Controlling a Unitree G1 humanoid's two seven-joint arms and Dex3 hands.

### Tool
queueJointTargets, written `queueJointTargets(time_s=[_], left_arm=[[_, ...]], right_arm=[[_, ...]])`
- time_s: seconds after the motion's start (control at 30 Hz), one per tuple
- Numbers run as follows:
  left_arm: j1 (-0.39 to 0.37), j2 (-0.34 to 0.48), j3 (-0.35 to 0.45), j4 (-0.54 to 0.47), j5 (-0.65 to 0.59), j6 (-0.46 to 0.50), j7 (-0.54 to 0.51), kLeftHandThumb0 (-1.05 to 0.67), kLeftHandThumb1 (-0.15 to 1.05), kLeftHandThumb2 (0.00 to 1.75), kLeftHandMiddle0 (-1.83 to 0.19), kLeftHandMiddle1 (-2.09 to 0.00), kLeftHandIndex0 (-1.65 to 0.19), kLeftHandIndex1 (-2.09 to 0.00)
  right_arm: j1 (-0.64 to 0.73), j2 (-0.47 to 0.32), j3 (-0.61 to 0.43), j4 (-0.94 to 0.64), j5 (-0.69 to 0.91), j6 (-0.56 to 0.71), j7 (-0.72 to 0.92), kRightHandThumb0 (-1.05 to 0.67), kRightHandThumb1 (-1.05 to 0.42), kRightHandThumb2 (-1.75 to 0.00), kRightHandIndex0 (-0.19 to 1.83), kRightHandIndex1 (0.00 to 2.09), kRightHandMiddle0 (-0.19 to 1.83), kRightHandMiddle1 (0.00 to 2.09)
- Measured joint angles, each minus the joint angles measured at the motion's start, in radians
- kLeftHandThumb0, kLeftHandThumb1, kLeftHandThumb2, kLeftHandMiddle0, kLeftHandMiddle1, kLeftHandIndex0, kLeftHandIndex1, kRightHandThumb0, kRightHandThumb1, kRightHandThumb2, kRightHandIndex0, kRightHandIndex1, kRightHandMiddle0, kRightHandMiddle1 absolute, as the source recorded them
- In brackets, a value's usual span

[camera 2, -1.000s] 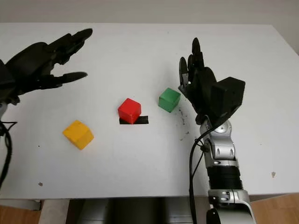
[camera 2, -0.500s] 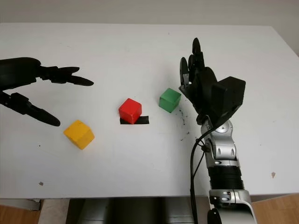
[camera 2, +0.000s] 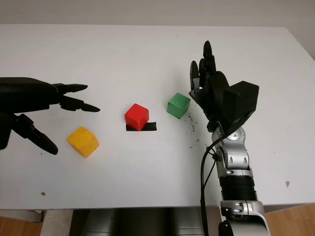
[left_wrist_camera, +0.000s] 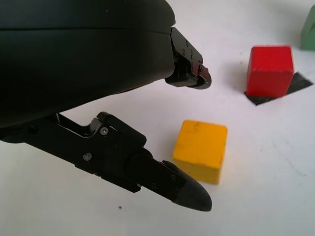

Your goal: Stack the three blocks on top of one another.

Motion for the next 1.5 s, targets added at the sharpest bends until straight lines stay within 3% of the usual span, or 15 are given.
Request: queueJointTargets(time_s=[0.57, 0.6, 0.67, 0.77, 1.1, 1.5], left_arm=[[0.122, -0.006, 0.0, -0.002, 0.055, -0.067, 0.144, -0.67, 0.89, 0.06, 0.16, -0.06, -0.32, -0.16], [0.127, -0.007, 0.0, -0.002, 0.059, -0.068, 0.155, -0.67, 0.9, 0.06, 0.16, -0.06, -0.3, -0.22], [0.134, -0.009, 0.001, -0.002, 0.073, -0.072, 0.181, -0.68, 0.91, 0.06, 0.13, -0.06, -0.07, -0.68], [0.15, -0.029, 0.002, -0.002, 0.098, -0.082, 0.234, -0.67, 0.91, 0.05, 0.1, -0.07, 0.0, -0.87], [0.172, -0.051, -0.021, -0.002, 0.225, -0.107, 0.304, -0.63, 0.9, 0.05, 0.06, -0.06, 0.0, -1.02], [0.171, -0.079, -0.056, -0.002, 0.26, -0.089, 0.302, -0.62, 0.87, 0.05, 0.02, -0.06, 0.0, -1.05]], right_arm=[[0.013, 0.017, 0.001, -0.04, 0.004, 0.027, -0.019, -0.68, -1.05, -0.65, -0.19, 0.0, -0.19, 0.0], [0.013, 0.017, 0.001, -0.041, 0.004, 0.027, -0.019, -0.68, -1.05, -0.65, -0.19, 0.0, -0.19, 0.0], [0.013, 0.018, 0.001, -0.042, 0.004, 0.031, -0.019, -0.67, -1.05, -0.66, -0.19, 0.0, -0.19, 0.0], [0.016, 0.017, 0.003, -0.048, 0.003, 0.038, -0.017, -0.67, -1.05, -0.67, -0.19, 0.0, -0.19, 0.0], [0.019, 0.018, 0.002, -0.061, 0.003, 0.053, -0.019, -0.67, -1.05, -0.68, -0.19, 0.0, -0.19, 0.0], [0.02, 0.017, 0.001, -0.062, 0.0, 0.053, -0.007, -0.66, -1.05, -0.7, -0.19, 0.0, -0.19, 0.0]])
